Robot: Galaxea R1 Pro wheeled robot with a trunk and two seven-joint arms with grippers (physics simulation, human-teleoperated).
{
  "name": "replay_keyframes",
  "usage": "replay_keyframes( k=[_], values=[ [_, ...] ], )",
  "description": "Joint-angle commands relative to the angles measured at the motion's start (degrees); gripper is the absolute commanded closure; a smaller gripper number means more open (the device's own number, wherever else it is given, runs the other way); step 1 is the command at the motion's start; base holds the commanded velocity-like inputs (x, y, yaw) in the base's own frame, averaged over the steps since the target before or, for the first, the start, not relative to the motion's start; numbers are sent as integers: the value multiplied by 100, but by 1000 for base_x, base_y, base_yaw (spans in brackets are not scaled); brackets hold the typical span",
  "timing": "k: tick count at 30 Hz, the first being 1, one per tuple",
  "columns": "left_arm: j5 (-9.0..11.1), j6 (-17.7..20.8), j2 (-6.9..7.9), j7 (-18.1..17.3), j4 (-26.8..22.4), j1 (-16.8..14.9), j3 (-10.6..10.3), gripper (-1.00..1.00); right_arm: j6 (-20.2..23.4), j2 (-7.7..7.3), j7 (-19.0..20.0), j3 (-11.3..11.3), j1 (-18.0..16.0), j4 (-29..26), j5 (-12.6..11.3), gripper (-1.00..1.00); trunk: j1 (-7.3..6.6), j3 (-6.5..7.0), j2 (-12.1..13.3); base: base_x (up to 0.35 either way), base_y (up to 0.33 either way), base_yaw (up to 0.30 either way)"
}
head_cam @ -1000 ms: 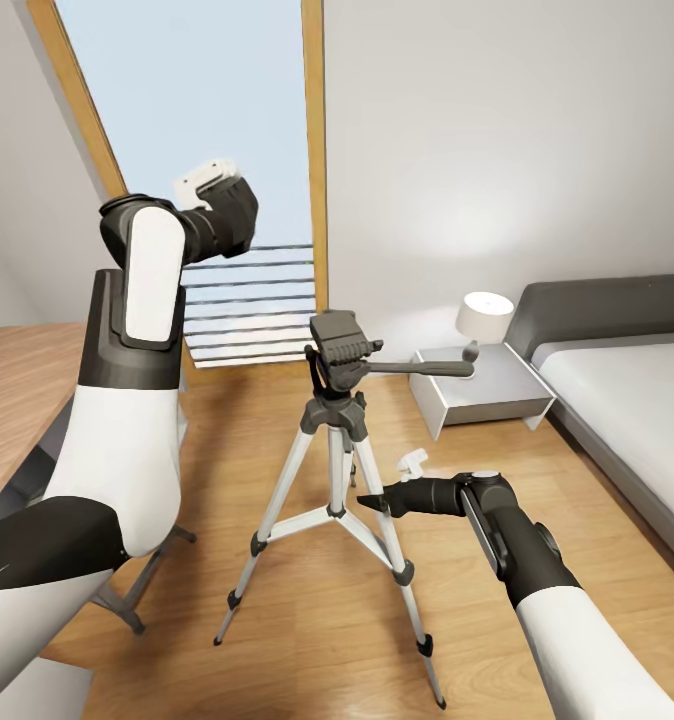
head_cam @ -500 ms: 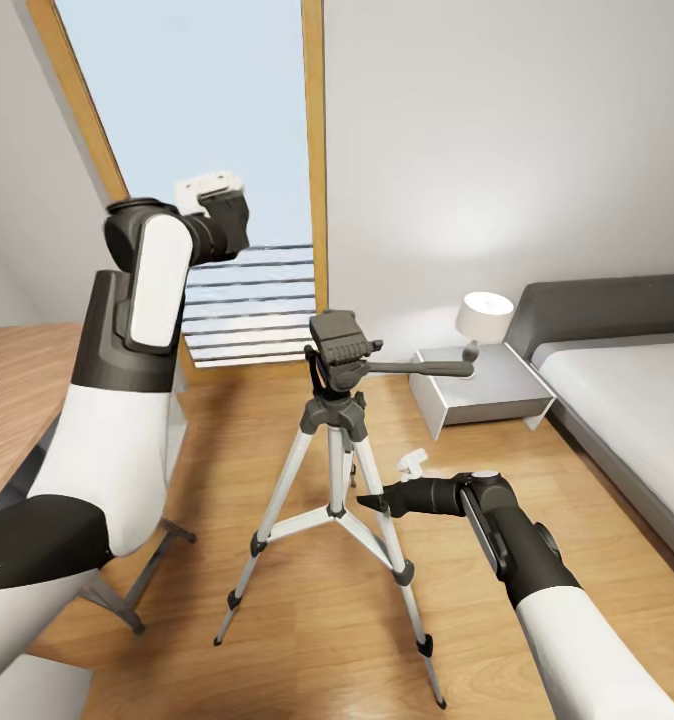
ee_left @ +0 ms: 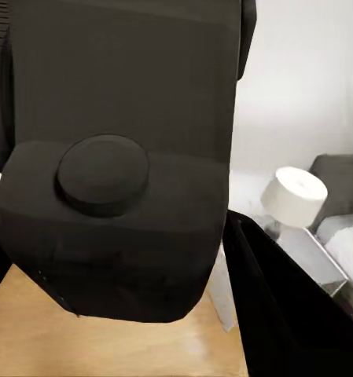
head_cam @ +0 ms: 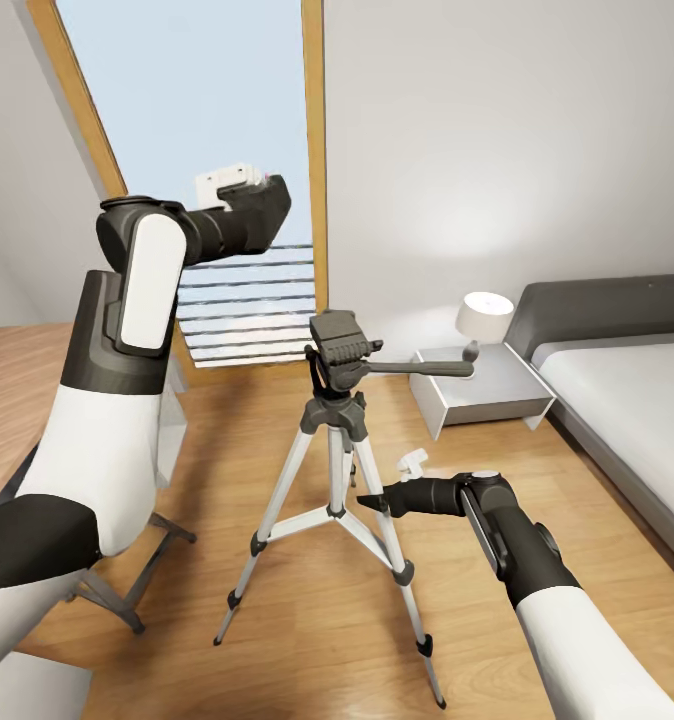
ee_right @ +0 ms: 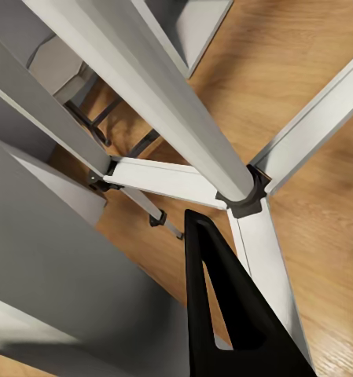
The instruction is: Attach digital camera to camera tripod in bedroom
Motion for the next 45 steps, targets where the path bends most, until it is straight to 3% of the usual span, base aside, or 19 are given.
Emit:
replay_keyframes(
  k=[1, 2, 5, 6, 11, 17, 23, 27, 33, 37, 41, 45],
  values=[
    [15, 46, 28, -205, -24, -7, -3, 100, -86, -7, -16, 0, -4, 258, 263, 100, 5, -12, -8, 0, 0, 0],
    [32, 65, 94, -745, -80, -7, -10, 100, -86, -7, -16, -1, -4, 258, 263, 100, 5, -12, -8, 0, 0, 0],
    [19, 70, 208, -1604, -197, -7, -15, 100, -86, -8, -16, -3, -4, 258, 262, 100, 5, -12, -8, 0, 0, 0],
    [0, 64, 288, -2135, -282, -7, -20, 100, -86, -8, -16, -5, -4, 258, 262, 100, 5, -12, -8, 0, 0, 0],
    [-44, 3, 553, -3073, -435, -7, -20, 100, -86, -8, -16, -1, -4, 258, 263, 100, 5, -12, -8, 0, 0, 0],
    [-43, 55, 708, -3354, -458, -7, -14, 100, -86, -8, -17, -4, -4, 258, 263, 100, 5, -12, -8, 0, 0, 0],
    [3, 168, 981, -3475, -449, -7, -20, 100, -86, -8, -17, -6, -4, 258, 263, 100, 5, -12, -8, 0, 0, 0],
    [131, 201, 1113, -3523, -455, -7, -21, 100, -86, -8, -17, -3, -4, 258, 263, 100, 5, -12, -8, 0, 0, 0],
    [675, 224, 1220, -3549, -532, -7, -40, 100, -86, -8, -17, -4, -4, 258, 263, 100, 5, -12, -8, 0, 0, 0],
    [1044, 231, 1396, -3584, -547, -7, -197, 100, -86, -8, -17, -2, -4, 258, 268, 100, 5, -12, -8, 0, 0, 0],
    [1250, 231, 1610, -3668, -556, -7, -463, 100, -86, -8, -17, 0, -4, 258, 271, 100, 5, -12, -8, 0, 0, 0],
    [1321, 231, 1732, -3904, -601, -7, -623, 100, -86, -8, -17, -4, -4, 258, 270, 100, 5, -12, -8, 0, 0, 0]
  ],
)
